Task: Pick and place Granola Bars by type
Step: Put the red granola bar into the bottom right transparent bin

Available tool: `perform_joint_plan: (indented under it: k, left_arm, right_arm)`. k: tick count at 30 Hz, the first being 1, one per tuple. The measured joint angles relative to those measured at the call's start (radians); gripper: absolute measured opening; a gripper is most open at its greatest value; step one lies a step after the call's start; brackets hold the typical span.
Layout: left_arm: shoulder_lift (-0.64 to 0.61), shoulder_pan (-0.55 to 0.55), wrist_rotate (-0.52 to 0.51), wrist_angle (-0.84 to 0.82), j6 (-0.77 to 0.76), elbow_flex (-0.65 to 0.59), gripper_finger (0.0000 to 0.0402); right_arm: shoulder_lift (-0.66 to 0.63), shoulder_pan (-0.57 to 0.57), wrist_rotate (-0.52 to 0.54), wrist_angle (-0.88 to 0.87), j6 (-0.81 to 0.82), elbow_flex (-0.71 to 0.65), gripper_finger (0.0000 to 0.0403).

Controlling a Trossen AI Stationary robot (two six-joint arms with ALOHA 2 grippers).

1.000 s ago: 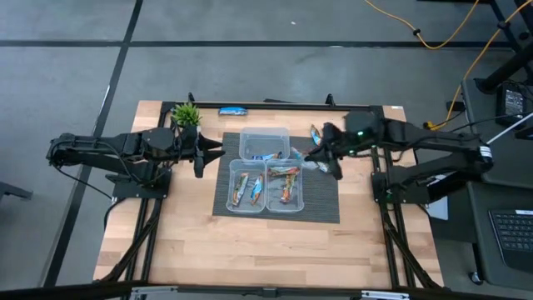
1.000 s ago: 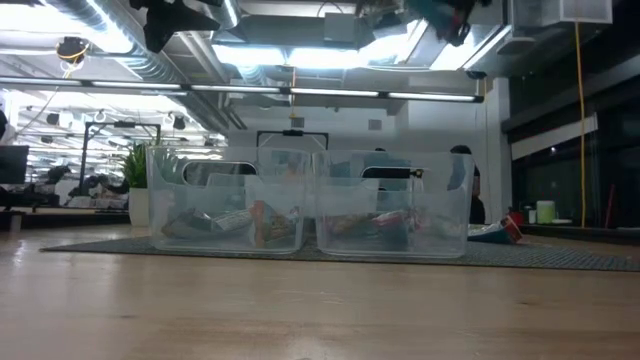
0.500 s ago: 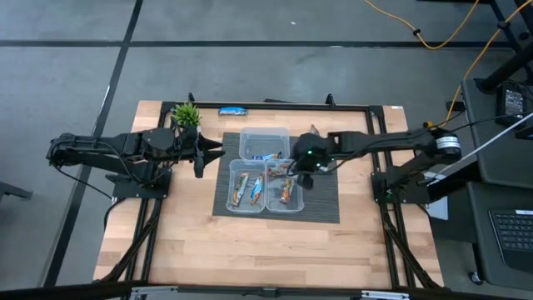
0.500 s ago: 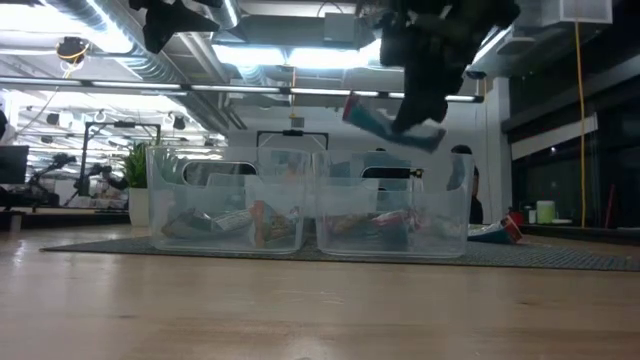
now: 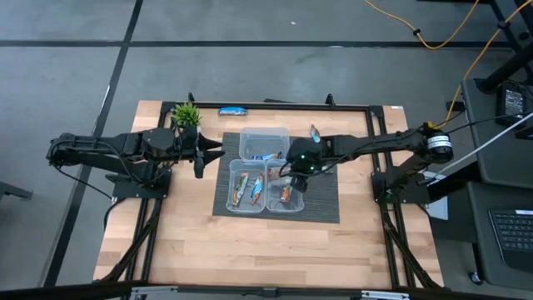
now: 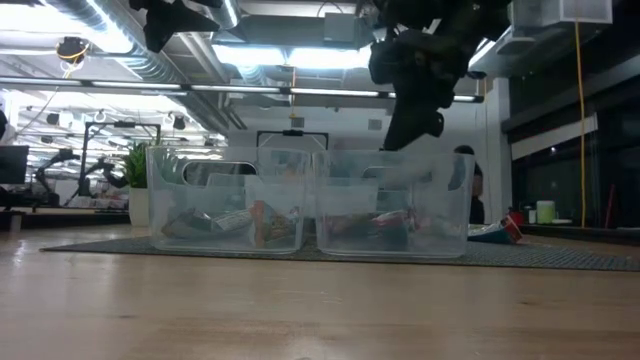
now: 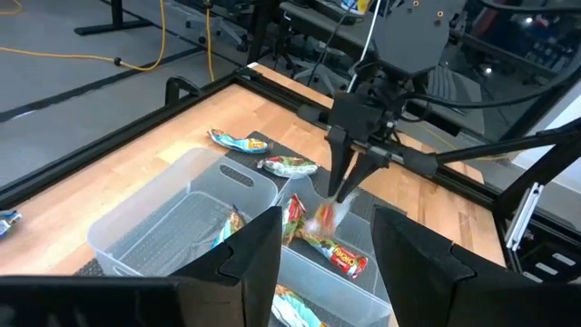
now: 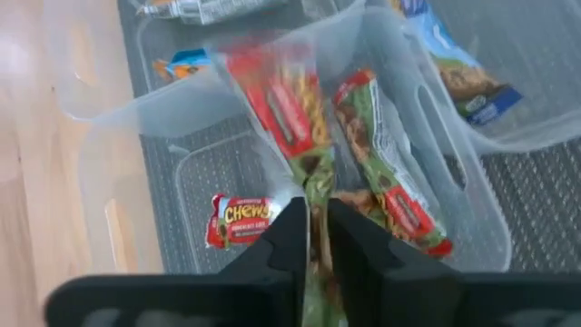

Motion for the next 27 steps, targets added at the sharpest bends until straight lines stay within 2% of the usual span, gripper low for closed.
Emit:
perform_joint_plan:
  k: [4, 9, 12, 15, 21, 24, 27]
  left_arm:
    - [0.0, 0.0, 0.0, 0.0, 0.0, 0.0, 0.0163]
    - [0.0, 0.0, 0.012, -0.007, 0.0, 0.0, 0.0163]
    - [0.0, 0.0, 0.015, -0.024, 0.0, 0.0, 0.0163]
    - [0.0, 0.0, 0.015, -0.034, 0.0, 0.0, 0.0163]
    - [0.0, 0.0, 0.016, -0.035, 0.0, 0.0, 0.0163]
    - [0.0, 0.0, 0.016, -0.038, 0.0, 0.001, 0.0163]
    - [0.0, 0.0, 0.016, -0.043, 0.0, 0.001, 0.0163]
  right_arm:
    - [-0.007, 0.002, 0.0, 0.038, 0.002, 0.001, 0.0098]
    - [-0.006, 0.001, 0.003, -0.042, 0.023, 0.072, 0.0157]
    - [-0.011, 0.002, 0.085, -0.183, 0.021, 0.157, 0.0174]
    - [-0.031, 0.002, 0.214, -0.328, 0.029, 0.256, 0.0177]
    - [-0.063, 0.016, 0.459, -0.799, 0.222, 0.447, 0.0178]
    - [-0.087, 0.03, 0.513, -0.983, 0.312, 0.457, 0.0178]
    - [-0.124, 0.032, 0.522, -1.016, 0.366, 0.411, 0.0178]
